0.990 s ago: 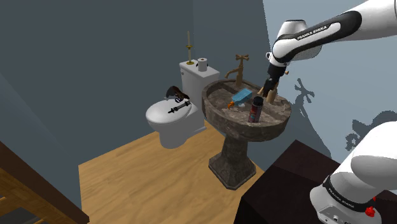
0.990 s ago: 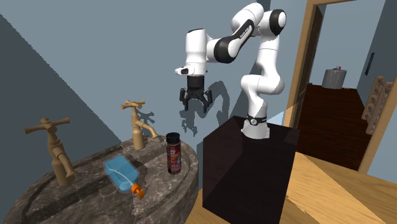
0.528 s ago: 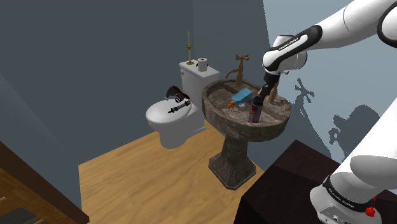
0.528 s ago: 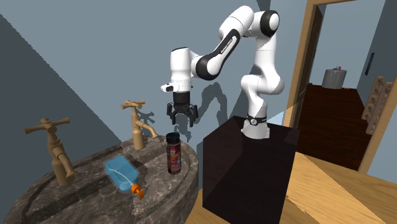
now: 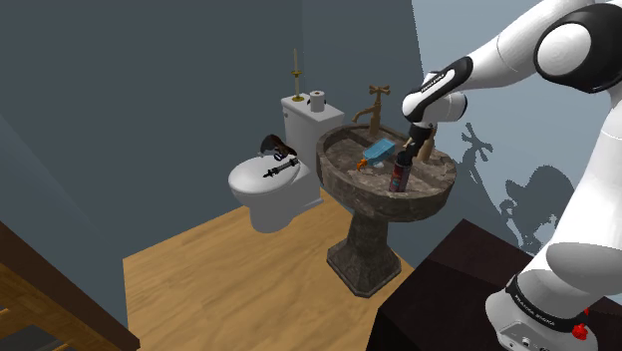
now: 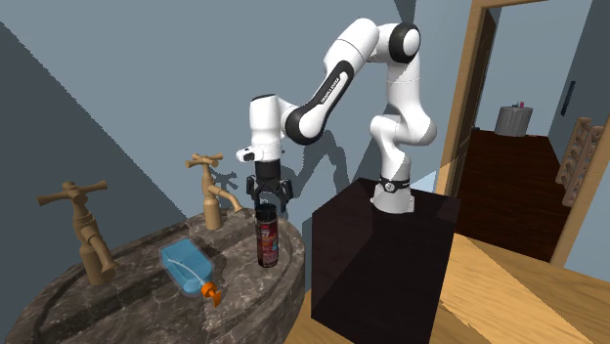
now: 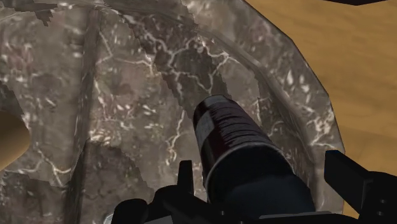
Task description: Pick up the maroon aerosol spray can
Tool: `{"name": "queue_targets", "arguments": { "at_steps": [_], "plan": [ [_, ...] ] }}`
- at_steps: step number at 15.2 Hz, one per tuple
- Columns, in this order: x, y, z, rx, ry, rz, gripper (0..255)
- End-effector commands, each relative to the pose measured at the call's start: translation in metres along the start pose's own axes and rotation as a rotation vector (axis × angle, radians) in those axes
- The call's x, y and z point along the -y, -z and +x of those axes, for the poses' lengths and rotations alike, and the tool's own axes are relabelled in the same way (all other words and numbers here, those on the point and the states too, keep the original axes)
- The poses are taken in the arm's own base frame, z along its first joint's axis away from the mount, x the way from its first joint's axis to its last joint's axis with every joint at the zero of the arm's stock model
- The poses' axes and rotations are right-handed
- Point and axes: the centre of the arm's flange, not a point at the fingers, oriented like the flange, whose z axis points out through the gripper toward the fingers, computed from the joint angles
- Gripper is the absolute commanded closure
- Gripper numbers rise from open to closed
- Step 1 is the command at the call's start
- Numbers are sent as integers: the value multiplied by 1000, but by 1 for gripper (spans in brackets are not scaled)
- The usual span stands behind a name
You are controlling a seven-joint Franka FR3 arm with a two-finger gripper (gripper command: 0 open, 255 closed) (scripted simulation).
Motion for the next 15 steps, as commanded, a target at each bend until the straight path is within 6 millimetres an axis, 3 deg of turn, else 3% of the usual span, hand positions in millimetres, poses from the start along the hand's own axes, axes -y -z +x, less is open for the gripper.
{"name": "queue_targets", "arguments": {
  "at_steps": [1, 4, 5, 15],
  "plan": [
    [-1, -11, -1, 0, 0, 0, 0],
    [-1, -19, -2, 0, 0, 0, 0],
    [-1, -19, -2, 0, 0, 0, 255],
    [-1, -14, -1, 0, 0, 0, 255]
  ]
}}
